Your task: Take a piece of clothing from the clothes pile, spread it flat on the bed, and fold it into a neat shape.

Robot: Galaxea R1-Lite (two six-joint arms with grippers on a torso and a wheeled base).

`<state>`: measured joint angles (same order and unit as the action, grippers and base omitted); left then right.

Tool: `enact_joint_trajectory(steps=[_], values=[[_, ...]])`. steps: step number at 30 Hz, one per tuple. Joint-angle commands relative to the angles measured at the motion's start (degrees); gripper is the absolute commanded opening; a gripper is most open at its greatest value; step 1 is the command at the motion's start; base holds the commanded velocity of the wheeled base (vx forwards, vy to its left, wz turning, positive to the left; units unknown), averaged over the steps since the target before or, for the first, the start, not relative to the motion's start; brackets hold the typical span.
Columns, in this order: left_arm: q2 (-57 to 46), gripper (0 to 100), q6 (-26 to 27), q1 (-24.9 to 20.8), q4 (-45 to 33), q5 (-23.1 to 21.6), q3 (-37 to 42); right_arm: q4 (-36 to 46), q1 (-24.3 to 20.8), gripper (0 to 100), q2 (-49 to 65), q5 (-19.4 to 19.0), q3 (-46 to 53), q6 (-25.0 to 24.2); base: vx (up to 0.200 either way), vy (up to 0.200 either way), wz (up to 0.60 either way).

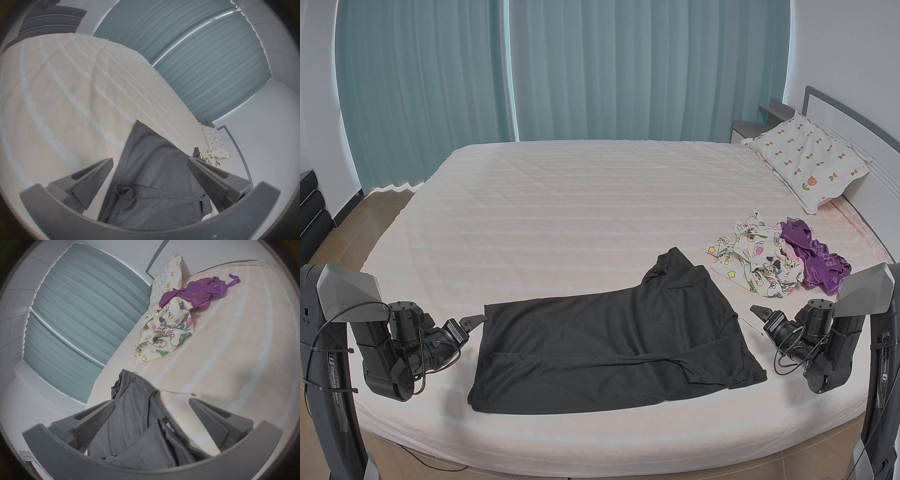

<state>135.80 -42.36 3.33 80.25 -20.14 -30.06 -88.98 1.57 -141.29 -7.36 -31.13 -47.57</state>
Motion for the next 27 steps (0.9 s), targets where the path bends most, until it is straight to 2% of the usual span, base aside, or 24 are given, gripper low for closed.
enact_joint_trajectory(steps=[1,8,9,11,16,24,27], values=[[-0.63,100,0.09,-0.08,0.26,-0.08,0.44,-0.67,0.10,100,0.05,-0.02,0.02,0.02,0.000,0.000,0.00],[-3.70,100,3.51,-0.69,-0.01,-2.54,4.40,-0.67,-0.08,100,-0.13,-0.02,0.02,0.19,0.000,0.000,0.00],[-3.88,100,9.40,-0.95,-0.53,-2.54,6.42,-0.67,-0.25,100,-0.13,-0.02,0.11,0.19,0.000,0.000,0.00],[-3.44,100,14.94,-0.87,-0.53,-2.54,8.18,-0.67,-0.43,100,-0.13,-0.02,0.64,0.28,0.000,0.000,0.00],[-3.00,100,20.30,-0.60,-0.53,-2.54,10.02,-0.67,-0.61,100,-0.13,-0.02,0.90,0.37,0.000,0.000,0.00],[-3.09,100,35.86,-0.60,-5.72,-2.10,15.56,-0.67,-0.61,100,-0.21,-0.02,1.08,0.46,0.000,0.000,0.00],[-3.70,100,37.53,-0.69,-6.60,-0.60,16.70,-0.67,-0.61,100,-0.21,-0.02,1.25,0.63,0.000,0.000,0.00]])
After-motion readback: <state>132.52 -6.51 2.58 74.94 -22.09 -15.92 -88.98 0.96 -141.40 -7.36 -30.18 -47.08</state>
